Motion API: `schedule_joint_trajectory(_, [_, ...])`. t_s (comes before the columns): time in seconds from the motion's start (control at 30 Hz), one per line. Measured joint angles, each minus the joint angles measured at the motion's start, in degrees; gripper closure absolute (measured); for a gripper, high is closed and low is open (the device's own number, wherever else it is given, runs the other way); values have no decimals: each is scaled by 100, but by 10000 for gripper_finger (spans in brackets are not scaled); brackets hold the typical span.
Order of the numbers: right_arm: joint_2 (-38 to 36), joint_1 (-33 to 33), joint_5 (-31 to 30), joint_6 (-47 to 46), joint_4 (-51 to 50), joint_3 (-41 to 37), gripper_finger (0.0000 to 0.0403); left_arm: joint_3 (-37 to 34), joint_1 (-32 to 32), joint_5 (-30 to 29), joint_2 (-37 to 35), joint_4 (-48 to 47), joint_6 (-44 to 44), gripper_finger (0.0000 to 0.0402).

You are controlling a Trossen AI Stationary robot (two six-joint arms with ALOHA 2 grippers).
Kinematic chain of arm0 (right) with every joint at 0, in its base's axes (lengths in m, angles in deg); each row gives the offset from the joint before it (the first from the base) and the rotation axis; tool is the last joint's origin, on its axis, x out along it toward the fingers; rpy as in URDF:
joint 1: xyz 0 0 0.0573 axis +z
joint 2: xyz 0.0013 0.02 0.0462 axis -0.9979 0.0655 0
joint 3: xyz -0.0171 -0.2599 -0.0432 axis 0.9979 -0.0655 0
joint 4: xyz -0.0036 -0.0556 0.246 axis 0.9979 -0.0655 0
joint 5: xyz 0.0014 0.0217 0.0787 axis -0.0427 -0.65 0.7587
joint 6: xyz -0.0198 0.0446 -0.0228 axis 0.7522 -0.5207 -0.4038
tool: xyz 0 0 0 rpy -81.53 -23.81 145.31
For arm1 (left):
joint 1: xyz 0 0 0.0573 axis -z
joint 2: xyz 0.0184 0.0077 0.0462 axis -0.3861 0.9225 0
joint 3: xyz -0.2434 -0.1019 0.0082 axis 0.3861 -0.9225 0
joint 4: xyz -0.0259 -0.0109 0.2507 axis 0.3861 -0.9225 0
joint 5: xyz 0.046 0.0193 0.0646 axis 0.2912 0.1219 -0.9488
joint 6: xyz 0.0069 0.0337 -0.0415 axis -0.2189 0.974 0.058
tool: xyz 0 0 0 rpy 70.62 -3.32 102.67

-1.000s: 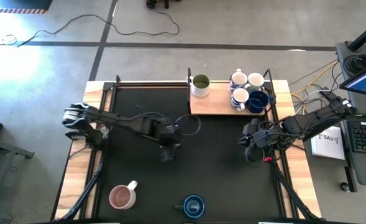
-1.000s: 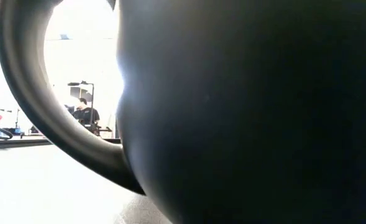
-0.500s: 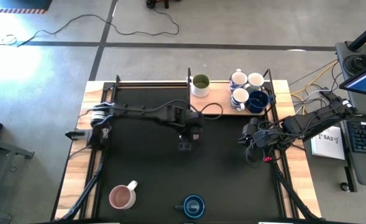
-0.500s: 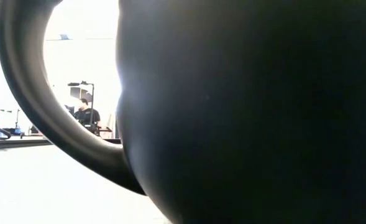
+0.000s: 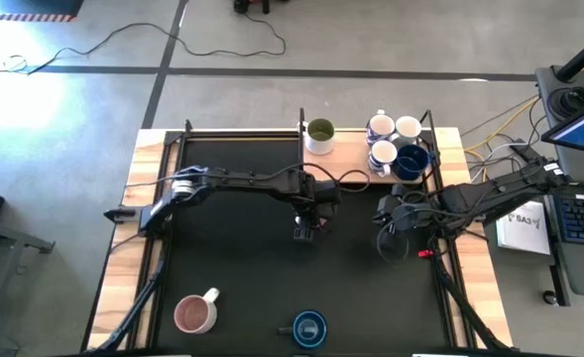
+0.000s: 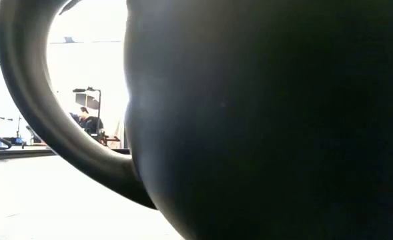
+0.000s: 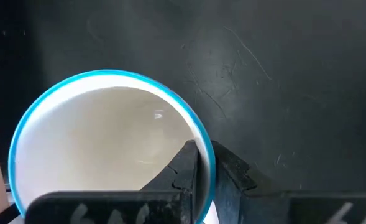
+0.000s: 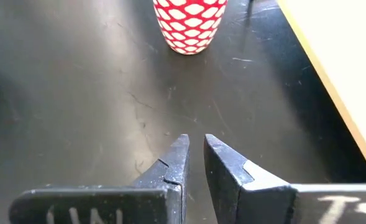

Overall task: Place coffee mugs
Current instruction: Put the red patterned mug on the shelf

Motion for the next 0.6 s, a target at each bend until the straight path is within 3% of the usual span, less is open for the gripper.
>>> schedule_joint_trajectory(0.37, [64, -16, 226, 13, 9, -2, 365, 628, -10, 5, 126, -434, -70, 351])
schedule_joint_trajectory(0.6, [75, -83, 330, 787, 457, -2, 365, 1123, 17, 3, 115, -1097, -517, 328])
